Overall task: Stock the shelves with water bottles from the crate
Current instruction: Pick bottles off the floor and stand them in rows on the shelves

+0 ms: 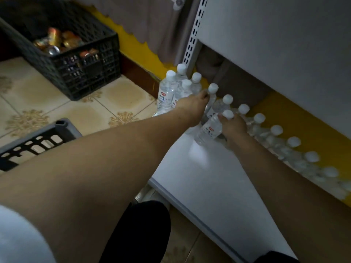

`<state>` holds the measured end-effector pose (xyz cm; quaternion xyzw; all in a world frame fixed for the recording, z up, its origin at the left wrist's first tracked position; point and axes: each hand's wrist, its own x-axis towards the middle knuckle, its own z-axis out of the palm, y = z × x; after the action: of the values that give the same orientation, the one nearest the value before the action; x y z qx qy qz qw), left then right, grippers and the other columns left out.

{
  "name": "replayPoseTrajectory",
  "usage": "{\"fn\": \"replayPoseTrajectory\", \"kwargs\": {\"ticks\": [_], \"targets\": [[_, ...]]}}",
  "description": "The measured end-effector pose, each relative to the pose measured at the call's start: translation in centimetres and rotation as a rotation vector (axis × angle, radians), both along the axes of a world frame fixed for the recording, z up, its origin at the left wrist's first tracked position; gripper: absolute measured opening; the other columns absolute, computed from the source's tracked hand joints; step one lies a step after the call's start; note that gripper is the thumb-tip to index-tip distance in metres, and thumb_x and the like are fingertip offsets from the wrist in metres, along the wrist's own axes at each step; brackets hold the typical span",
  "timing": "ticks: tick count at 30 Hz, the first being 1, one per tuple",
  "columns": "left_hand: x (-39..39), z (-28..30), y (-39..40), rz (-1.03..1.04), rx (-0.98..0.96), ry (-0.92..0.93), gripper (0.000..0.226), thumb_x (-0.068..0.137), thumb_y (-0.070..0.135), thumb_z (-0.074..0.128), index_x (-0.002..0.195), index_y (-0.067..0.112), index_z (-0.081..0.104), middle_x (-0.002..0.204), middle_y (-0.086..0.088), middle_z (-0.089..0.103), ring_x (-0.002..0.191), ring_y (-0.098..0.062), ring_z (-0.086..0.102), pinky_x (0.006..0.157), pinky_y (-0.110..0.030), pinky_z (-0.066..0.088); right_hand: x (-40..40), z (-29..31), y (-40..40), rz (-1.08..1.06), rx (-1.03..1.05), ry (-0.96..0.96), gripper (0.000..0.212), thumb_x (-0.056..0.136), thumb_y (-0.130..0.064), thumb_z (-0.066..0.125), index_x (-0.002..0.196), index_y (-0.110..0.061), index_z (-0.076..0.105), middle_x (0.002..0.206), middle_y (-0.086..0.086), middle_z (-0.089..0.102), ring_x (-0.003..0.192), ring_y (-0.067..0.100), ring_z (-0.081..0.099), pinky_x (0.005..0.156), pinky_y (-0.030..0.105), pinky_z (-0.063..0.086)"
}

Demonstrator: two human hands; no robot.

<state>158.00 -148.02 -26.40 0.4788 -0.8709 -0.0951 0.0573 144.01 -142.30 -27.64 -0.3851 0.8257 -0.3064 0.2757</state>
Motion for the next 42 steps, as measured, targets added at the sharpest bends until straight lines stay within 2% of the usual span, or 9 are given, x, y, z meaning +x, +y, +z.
{"fn": "replayPoseTrajectory", "kwargs": {"ticks": [4,10,16,20,24,29,33,36,42], "targets": [[0.6,0.4,0.0,-0.04,0.034,0.026,0.073,0.089,0.011,0.06,0.153,0.015,0.025,0.154,-0.003,0.025,0.106,-0.033,0.059,0.071,-0.04,0.049,0.9,-0.6,-0.9,0.027,0.004,0.058,0.045,0.096,-0.041,0.056,0.125,-0.007,0.058,0.127,0.013,0.059,0.12,0.031,0.054,0.093,0.029,0.041],[1.2,0.7,-0.4,-0.112,0.07,0.013,0.079,0.09,0.007,0.058,0.156,0.017,0.017,0.161,0.0,0.011,0.12,-0.031,0.054,0.08,-0.037,0.048,1.8,-0.8,-2.3,0.013,-0.029,0.081,0.045,0.095,-0.038,0.057,0.126,-0.006,0.057,0.129,0.013,0.059,0.122,0.032,0.053,0.098,0.034,0.042],[1.7,0.8,-0.8,-0.173,0.177,0.046,0.082,0.092,0.006,0.056,0.157,0.021,0.009,0.164,-0.003,0.005,0.141,-0.032,0.034,0.107,-0.04,0.038,1.0,-0.1,-2.1,0.053,0.054,0.098,0.045,0.095,-0.039,0.057,0.124,-0.005,0.058,0.125,0.013,0.061,0.116,0.031,0.057,0.095,0.036,0.046],[2.9,1.8,-1.1,-0.135,0.188,-0.011,0.091,0.09,0.009,0.06,0.157,0.025,0.0,0.163,-0.013,-0.003,0.142,-0.038,0.03,0.106,-0.045,0.039,0.4,1.7,-1.1,0.086,0.129,0.163,0.059,0.095,-0.048,0.054,0.134,-0.004,0.051,0.132,0.016,0.057,0.119,0.032,0.055,0.088,0.032,0.043],[2.7,5.3,0.9,0.007,0.266,-0.11,0.081,0.095,0.024,0.056,0.156,0.012,0.003,0.155,-0.025,0.017,0.139,-0.044,0.03,0.11,-0.049,0.03,-0.8,5.8,1.7,0.122,0.072,0.294,0.058,0.104,-0.045,0.033,0.13,0.003,0.052,0.129,0.024,0.057,0.119,0.035,0.054,0.091,0.032,0.041],[-0.9,11.2,10.5,-0.153,0.302,-0.086,0.058,0.102,0.029,0.047,0.152,0.01,0.026,0.156,-0.016,0.029,0.142,-0.032,0.031,0.113,-0.037,0.026,-3.1,10.7,8.7,0.124,-0.024,0.289,0.051,0.105,-0.035,0.031,0.145,-0.005,0.037,0.138,0.028,0.046,0.122,0.04,0.049,0.097,0.039,0.038],[-5.6,13.5,18.5,-0.226,0.315,0.037,0.049,0.1,0.035,0.047,0.143,0.011,0.043,0.149,-0.014,0.042,0.133,-0.03,0.044,0.109,-0.037,0.035,-6.1,15.8,16.5,0.162,-0.088,0.398,0.066,0.095,-0.061,0.03,0.139,-0.015,0.047,0.144,0.014,0.048,0.128,0.03,0.048,0.106,0.035,0.038],[-9.4,15.3,24.9,-0.289,0.337,0.096,0.054,0.098,0.044,0.044,0.144,0.014,0.043,0.15,-0.013,0.041,0.129,-0.03,0.048,0.105,-0.038,0.042,-9.1,19.4,24.3,0.159,-0.102,0.454,0.065,0.099,-0.058,0.031,0.153,-0.022,0.027,0.157,0.003,0.031,0.142,0.024,0.033,0.116,0.037,0.028],[-15.6,18.3,41.2,-0.588,0.345,-0.029,0.053,0.1,0.042,0.042,0.145,0.014,0.04,0.147,-0.016,0.037,0.121,-0.032,0.049,0.098,-0.037,0.043,-15.0,23.3,45.2,-0.039,0.02,0.506,0.06,0.103,-0.049,0.028,0.151,-0.012,0.031,0.157,0.008,0.032,0.142,0.024,0.032,0.111,0.029,0.025]]}}
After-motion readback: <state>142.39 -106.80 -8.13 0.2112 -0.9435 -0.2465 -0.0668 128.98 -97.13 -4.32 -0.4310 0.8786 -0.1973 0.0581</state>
